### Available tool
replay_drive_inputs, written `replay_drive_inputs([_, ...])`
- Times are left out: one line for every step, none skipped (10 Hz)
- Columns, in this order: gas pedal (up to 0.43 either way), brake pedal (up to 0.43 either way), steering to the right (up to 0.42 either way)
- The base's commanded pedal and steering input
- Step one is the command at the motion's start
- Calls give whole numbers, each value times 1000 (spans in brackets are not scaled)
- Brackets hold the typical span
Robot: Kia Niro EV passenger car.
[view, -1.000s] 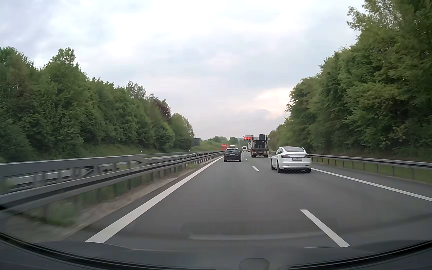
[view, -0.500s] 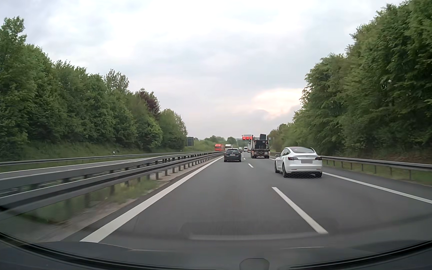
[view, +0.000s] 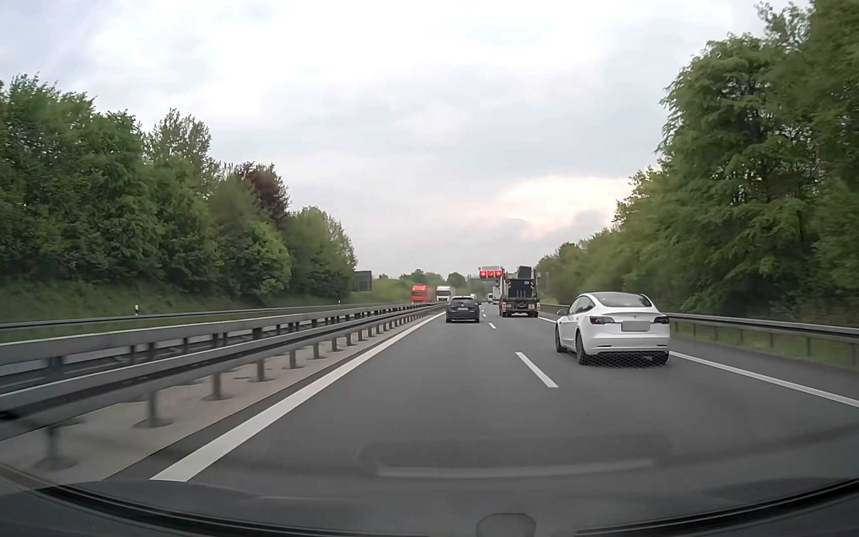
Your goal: Follow the waypoints while adhering to traffic rules and regulations
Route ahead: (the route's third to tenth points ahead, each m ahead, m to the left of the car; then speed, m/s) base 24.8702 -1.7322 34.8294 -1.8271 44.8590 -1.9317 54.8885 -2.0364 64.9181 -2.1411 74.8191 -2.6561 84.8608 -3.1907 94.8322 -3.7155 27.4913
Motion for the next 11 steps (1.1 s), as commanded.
replay_drive_inputs([79, 0, 3])
replay_drive_inputs([79, 0, 3])
replay_drive_inputs([79, 0, 2])
replay_drive_inputs([98, 0, 1])
replay_drive_inputs([98, 0, 0])
replay_drive_inputs([110, 0, -1])
replay_drive_inputs([138, 0, -1])
replay_drive_inputs([150, 0, 0])
replay_drive_inputs([150, 0, 0])
replay_drive_inputs([150, 0, 0])
replay_drive_inputs([150, 0, 0])
